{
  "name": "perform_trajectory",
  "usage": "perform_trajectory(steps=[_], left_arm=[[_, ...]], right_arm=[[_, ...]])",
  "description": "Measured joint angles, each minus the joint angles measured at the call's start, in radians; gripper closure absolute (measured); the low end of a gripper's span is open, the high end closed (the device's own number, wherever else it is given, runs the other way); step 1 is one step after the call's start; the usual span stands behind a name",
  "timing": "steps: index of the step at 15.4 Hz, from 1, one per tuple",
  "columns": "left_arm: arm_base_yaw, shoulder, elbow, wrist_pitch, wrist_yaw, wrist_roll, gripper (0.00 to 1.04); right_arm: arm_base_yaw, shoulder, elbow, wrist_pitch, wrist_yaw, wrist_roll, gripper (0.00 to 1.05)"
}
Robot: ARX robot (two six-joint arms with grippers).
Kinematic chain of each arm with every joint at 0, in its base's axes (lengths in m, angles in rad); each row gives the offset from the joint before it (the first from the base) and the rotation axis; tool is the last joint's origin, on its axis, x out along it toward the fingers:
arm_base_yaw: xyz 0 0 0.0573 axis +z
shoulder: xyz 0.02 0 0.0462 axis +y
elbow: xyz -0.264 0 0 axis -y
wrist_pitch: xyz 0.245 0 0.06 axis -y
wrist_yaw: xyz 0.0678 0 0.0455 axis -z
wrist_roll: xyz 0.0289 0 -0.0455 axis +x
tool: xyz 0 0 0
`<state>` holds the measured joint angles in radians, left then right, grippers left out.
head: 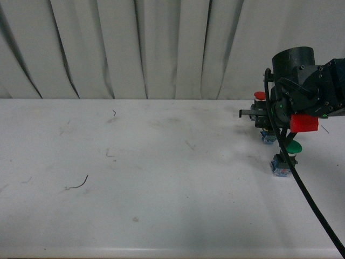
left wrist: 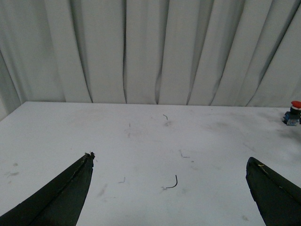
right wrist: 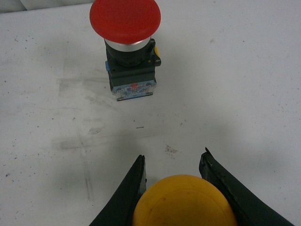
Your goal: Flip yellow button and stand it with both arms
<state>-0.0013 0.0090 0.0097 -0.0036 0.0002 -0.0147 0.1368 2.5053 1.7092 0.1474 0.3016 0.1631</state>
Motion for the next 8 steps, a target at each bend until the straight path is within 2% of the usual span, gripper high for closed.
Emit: perform_trajectory(steps=[8], left_arm=[[0.000, 0.000, 0.000, 0.000, 0.000, 0.000, 0.07]], right_arm=[[0.001, 0.000, -0.015, 0.019, -0.004, 0.000, 0.71]])
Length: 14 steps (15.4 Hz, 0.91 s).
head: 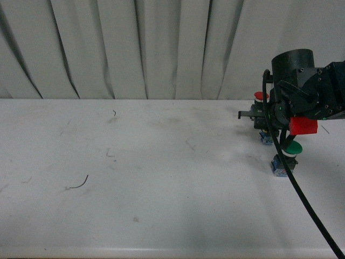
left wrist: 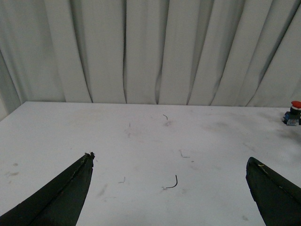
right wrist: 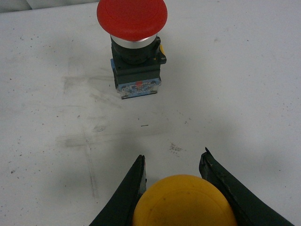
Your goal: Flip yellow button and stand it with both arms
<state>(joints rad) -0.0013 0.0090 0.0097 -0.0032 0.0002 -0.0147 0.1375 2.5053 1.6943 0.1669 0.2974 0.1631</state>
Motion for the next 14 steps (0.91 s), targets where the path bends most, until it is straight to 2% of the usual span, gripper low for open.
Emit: perform_trajectory(steps=[2, 4, 6, 8, 14], left_arm=[[0.000, 0.000, 0.000, 0.000, 0.000, 0.000, 0.07], [0.000, 0.000, 0.000, 0.000, 0.000, 0.000, 0.07], [0.000, 0.000, 0.000, 0.000, 0.000, 0.000, 0.07], [0.000, 0.000, 0.000, 0.000, 0.000, 0.000, 0.07], [0.000, 0.000, 0.000, 0.000, 0.000, 0.000, 0.07]], right_arm=[[0.000, 0.000, 0.000, 0.002, 0.000, -0.004, 0.70], [0.000, 0.000, 0.000, 0.005, 0.000, -0.008, 0.48], [-0.001, 0.000, 0.000, 0.015, -0.006, -0.009, 0.04], [-0.001, 0.000, 0.000, 0.018, -0.007, -0.010, 0.07], [-0.003, -0.013, -0.010, 0.034, -0.042, -0.018, 0.06]])
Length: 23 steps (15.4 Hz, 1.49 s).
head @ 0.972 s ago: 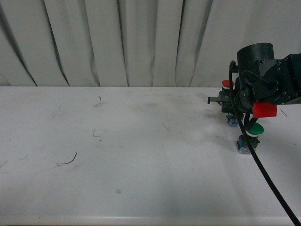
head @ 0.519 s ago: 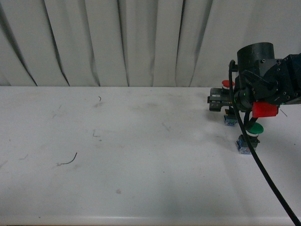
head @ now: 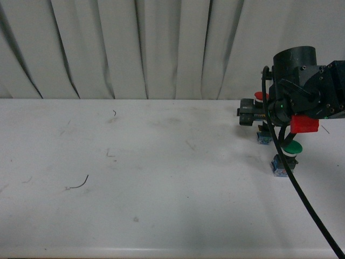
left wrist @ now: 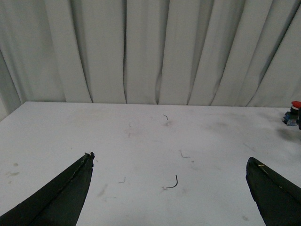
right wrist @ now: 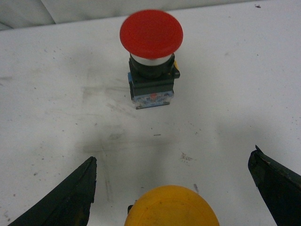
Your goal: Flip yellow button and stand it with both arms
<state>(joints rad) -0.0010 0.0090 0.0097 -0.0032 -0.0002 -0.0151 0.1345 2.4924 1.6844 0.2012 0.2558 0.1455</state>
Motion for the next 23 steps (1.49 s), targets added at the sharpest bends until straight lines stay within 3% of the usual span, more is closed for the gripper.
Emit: perform_trajectory(steps=[3, 8, 10, 12, 13, 15, 18, 23], left_arm=[[0.000, 0.000, 0.000, 0.000, 0.000, 0.000, 0.07], [0.000, 0.000, 0.000, 0.000, 0.000, 0.000, 0.07], [0.000, 0.000, 0.000, 0.000, 0.000, 0.000, 0.07], [0.000, 0.000, 0.000, 0.000, 0.000, 0.000, 0.07], [0.000, 0.000, 0.000, 0.000, 0.000, 0.000, 0.07], [0.000, 0.000, 0.000, 0.000, 0.000, 0.000, 0.07], [0.000, 0.000, 0.000, 0.000, 0.000, 0.000, 0.07], [0.000, 0.000, 0.000, 0.000, 0.000, 0.000, 0.07]], right_arm=[[-0.011, -0.114, -0.085, 0.062, -0.063, 0.000, 0.06], [-0.036, -0.550, -0.419, 0.356, -0.199, 0.041, 0.07], [-0.038, -0.801, -0.702, 0.540, -0.170, -0.060, 0.28], [-0.037, -1.135, -1.038, 0.526, -0.165, -0.119, 0.54], [-0.038, -1.375, -1.292, 0.528, -0.156, -0.132, 0.78], [-0.055, -1.470, -1.402, 0.535, -0.175, -0.138, 1.03], [-0.138, -1.584, -1.499, 0.520, -0.247, -0.142, 1.03], [-0.140, -1.764, -1.592, 0.432, -0.253, -0.142, 1.03]])
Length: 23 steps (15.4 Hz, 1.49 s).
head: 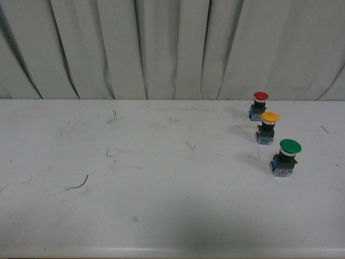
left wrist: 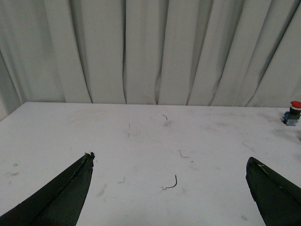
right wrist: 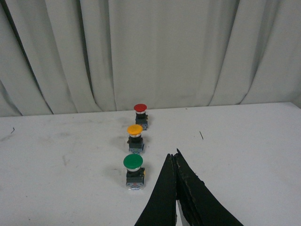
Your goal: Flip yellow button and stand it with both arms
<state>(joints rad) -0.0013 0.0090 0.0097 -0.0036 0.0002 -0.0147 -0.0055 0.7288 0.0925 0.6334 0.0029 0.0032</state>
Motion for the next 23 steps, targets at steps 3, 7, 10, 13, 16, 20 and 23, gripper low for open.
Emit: perform_trajectory(steps=[3, 7, 10, 13, 16, 20, 23], left_arm=[[0.000, 0.000, 0.000, 0.000, 0.000, 0.000, 0.07], [0.000, 0.000, 0.000, 0.000, 0.000, 0.000, 0.07], [0.000, 0.000, 0.000, 0.000, 0.000, 0.000, 0.07], [0.000, 0.000, 0.000, 0.000, 0.000, 0.000, 0.07], [0.000, 0.000, 0.000, 0.000, 0.000, 0.000, 0.07], [0.000, 0.000, 0.000, 0.000, 0.000, 0.000, 0.07], [0.000, 0.000, 0.000, 0.000, 0.000, 0.000, 0.07]], right_arm=[[0.000, -0.113, -0.039, -0.081, 0.000, 0.000, 1.03], [0.000, -0.225, -0.081, -0.140, 0.000, 0.000, 1.03], [0.000, -0.335, -0.081, -0.241, 0.000, 0.000, 1.03], [0.000, -0.418, -0.081, -0.319, 0.000, 0.000, 1.03], [0.000, -0.486, -0.082, -0.387, 0.000, 0.000, 1.03], [0.000, -0.555, -0.082, -0.456, 0.000, 0.000, 1.03], [0.000, -0.723, -0.077, -0.623, -0.002, 0.000, 1.03]])
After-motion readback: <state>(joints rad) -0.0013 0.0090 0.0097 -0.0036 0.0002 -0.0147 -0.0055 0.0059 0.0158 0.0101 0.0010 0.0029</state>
